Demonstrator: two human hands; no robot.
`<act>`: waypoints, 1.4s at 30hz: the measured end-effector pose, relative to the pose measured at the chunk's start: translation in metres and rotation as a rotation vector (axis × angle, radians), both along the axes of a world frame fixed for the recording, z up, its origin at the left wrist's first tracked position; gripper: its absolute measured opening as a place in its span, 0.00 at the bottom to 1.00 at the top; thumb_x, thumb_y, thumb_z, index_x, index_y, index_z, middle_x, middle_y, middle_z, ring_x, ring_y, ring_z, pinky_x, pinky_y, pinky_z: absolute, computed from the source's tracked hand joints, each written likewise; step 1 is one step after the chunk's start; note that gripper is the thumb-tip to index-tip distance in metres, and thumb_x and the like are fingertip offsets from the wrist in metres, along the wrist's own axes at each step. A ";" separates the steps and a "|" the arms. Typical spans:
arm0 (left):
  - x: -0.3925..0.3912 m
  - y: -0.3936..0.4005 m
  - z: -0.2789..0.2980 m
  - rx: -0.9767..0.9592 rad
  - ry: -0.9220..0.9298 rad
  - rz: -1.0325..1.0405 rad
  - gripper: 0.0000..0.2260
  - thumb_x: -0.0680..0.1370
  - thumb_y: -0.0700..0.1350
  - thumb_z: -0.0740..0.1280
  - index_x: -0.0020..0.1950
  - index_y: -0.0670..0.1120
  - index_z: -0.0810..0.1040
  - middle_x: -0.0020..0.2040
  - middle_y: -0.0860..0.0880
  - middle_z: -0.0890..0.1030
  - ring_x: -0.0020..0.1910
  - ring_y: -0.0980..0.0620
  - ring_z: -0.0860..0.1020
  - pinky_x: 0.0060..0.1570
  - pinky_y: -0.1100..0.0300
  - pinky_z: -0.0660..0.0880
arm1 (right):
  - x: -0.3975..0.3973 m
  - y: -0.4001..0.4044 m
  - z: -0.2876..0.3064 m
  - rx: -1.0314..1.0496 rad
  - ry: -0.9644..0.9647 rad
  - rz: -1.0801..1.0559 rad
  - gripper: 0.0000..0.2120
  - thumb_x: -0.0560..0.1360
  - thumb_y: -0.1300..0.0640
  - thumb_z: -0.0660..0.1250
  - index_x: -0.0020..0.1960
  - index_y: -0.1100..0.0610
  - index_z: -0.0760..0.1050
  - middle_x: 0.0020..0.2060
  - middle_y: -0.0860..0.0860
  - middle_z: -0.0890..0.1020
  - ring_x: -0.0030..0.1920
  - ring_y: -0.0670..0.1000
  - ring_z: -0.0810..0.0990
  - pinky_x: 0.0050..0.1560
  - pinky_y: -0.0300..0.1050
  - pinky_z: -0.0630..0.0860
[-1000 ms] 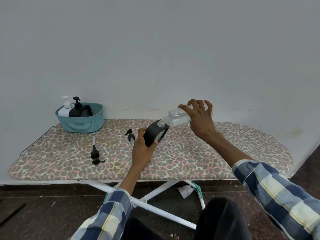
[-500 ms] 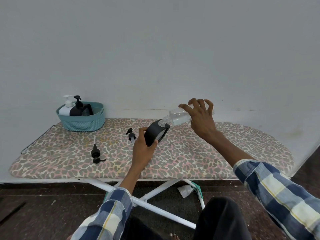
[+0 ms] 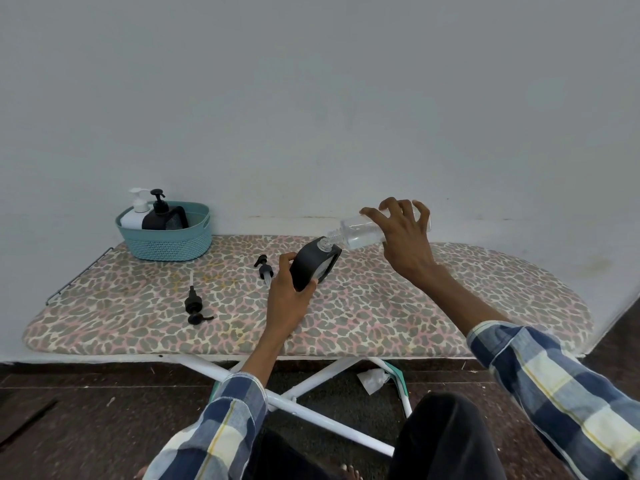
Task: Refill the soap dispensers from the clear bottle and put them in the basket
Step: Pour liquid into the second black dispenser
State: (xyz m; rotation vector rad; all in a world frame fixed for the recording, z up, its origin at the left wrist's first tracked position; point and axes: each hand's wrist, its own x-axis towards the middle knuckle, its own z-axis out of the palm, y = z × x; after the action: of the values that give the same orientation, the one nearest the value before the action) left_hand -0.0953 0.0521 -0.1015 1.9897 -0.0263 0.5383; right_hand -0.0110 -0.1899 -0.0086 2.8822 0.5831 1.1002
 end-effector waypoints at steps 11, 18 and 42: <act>-0.001 -0.001 0.001 -0.073 -0.012 0.036 0.26 0.81 0.42 0.74 0.71 0.58 0.64 0.58 0.57 0.78 0.51 0.66 0.78 0.44 0.77 0.75 | -0.001 0.010 -0.035 0.229 0.124 -0.005 0.41 0.66 0.67 0.77 0.73 0.40 0.70 0.62 0.48 0.72 0.66 0.54 0.71 0.70 0.59 0.59; 0.001 -0.002 -0.001 -0.088 -0.013 0.061 0.27 0.81 0.43 0.74 0.76 0.51 0.64 0.62 0.53 0.78 0.57 0.55 0.80 0.47 0.76 0.76 | 0.001 0.012 -0.069 0.608 0.251 0.044 0.33 0.74 0.49 0.75 0.76 0.42 0.67 0.63 0.49 0.72 0.65 0.55 0.71 0.65 0.62 0.63; 0.001 0.002 0.006 -0.394 -0.019 0.159 0.17 0.83 0.47 0.72 0.68 0.46 0.73 0.62 0.52 0.80 0.61 0.56 0.80 0.62 0.61 0.78 | -0.003 0.001 -0.104 1.216 0.484 0.217 0.40 0.70 0.47 0.83 0.75 0.51 0.65 0.60 0.49 0.81 0.56 0.49 0.81 0.50 0.36 0.77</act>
State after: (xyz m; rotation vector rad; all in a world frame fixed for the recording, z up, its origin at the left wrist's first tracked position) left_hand -0.0942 0.0545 -0.0956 1.6094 0.2127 0.6135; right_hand -0.0135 -0.1884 -0.1125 4.3034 0.2264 0.9594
